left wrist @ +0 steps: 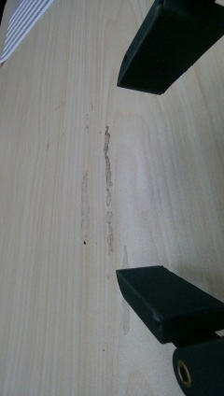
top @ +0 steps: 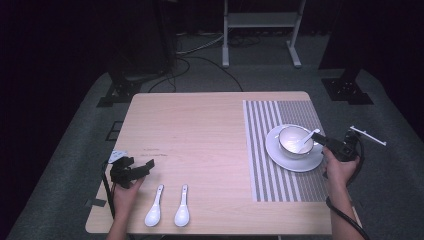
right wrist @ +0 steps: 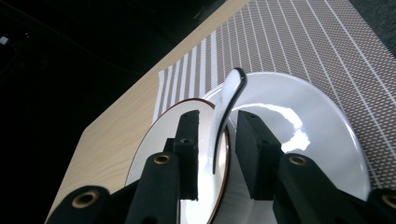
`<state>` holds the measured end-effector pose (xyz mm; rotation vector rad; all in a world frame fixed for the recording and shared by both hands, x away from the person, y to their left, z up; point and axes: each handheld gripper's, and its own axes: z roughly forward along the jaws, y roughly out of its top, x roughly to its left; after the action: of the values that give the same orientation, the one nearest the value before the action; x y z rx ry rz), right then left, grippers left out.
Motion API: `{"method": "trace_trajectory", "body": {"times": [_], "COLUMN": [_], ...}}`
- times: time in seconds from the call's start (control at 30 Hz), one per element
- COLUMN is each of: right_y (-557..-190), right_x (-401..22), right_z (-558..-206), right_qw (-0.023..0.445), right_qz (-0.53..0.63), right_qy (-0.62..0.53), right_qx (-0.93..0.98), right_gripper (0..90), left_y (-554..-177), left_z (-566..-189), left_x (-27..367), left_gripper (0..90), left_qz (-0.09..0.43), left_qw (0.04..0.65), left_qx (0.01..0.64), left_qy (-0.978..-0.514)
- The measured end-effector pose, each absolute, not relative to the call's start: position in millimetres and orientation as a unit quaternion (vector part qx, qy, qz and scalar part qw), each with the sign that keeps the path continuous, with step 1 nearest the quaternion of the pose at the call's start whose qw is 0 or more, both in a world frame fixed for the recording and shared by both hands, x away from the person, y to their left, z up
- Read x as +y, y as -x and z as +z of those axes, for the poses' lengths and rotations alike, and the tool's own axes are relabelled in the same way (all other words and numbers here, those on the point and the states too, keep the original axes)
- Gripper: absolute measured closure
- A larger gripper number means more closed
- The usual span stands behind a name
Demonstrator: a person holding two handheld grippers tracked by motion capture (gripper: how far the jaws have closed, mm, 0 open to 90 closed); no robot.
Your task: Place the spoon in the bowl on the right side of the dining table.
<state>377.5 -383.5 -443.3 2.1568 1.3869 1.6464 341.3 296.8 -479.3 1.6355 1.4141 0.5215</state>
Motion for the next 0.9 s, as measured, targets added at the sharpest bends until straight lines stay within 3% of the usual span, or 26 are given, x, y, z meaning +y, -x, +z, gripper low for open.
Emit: {"method": "trace_trajectory", "body": {"times": [0.47,0.9], "right_y": [-356.4,-338.0], "right_x": [-379.9,-369.1], "right_z": [-437.5,-443.1], "right_qw": [0.039,0.021], "right_qz": [0.566,0.584], "right_qy": [-0.677,-0.652], "right_qx": [0.469,0.483], "right_gripper": [66.6,58.4], "left_y": [-341.6,-341.7], "left_z": [-479.3,-479.4], "left_x": [296.5,296.8], "left_gripper": [6.7,6.7], "left_qz": [0.211,0.210], "left_qw": [0.442,0.443], "left_qx": [0.571,0.574], "left_qy": [-0.659,-0.657]}}
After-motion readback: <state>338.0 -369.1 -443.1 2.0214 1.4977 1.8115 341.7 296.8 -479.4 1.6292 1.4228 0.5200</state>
